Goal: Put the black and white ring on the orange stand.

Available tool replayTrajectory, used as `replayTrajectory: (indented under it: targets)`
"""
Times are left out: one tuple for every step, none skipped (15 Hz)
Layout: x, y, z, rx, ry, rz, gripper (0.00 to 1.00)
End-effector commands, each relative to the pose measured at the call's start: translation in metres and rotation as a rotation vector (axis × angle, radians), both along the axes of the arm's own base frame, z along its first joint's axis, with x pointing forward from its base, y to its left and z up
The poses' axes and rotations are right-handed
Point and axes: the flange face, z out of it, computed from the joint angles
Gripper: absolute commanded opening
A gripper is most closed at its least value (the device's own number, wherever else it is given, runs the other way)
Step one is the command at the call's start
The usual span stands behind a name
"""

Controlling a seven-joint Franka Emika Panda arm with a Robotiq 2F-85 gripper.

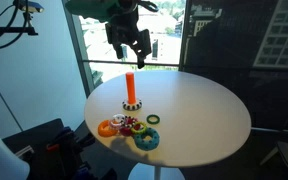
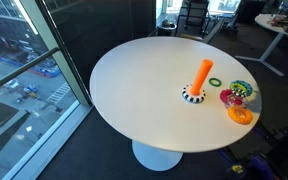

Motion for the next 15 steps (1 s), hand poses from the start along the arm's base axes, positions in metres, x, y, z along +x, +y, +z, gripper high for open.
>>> replayTrajectory:
  targets:
    - [0.000, 0.000, 0.001, 0.000, 0.001, 0.000, 1.00]
    - [0.000, 0.000, 0.001, 0.000, 0.000, 0.000, 1.00]
    - [0.000, 0.000, 0.001, 0.000, 0.000, 0.000, 1.00]
    - [0.000, 0.000, 0.001, 0.000, 0.000, 0.000, 1.00]
    - [0.000, 0.000, 0.001, 0.000, 0.000, 0.000, 1.00]
    - [0.000, 0.000, 0.001, 0.000, 0.000, 0.000, 1.00]
    - [0.003, 0.002, 0.002, -0.001, 0.006, -0.001, 1.00]
    - [0.005, 0.004, 0.003, -0.002, 0.012, -0.001, 1.00]
    - [0.009, 0.008, 0.003, -0.005, 0.018, 0.000, 1.00]
    - [0.011, 0.011, 0.003, -0.008, 0.026, 0.000, 1.00]
    - [0.015, 0.016, 0.002, -0.016, 0.044, 0.006, 1.00]
    - [0.019, 0.020, 0.000, -0.028, 0.054, 0.005, 1.00]
    - [0.022, 0.024, -0.001, -0.039, 0.064, 0.004, 1.00]
    - [0.025, 0.027, -0.004, -0.049, 0.075, 0.001, 1.00]
    - [0.029, 0.029, -0.010, -0.064, 0.090, -0.012, 1.00]
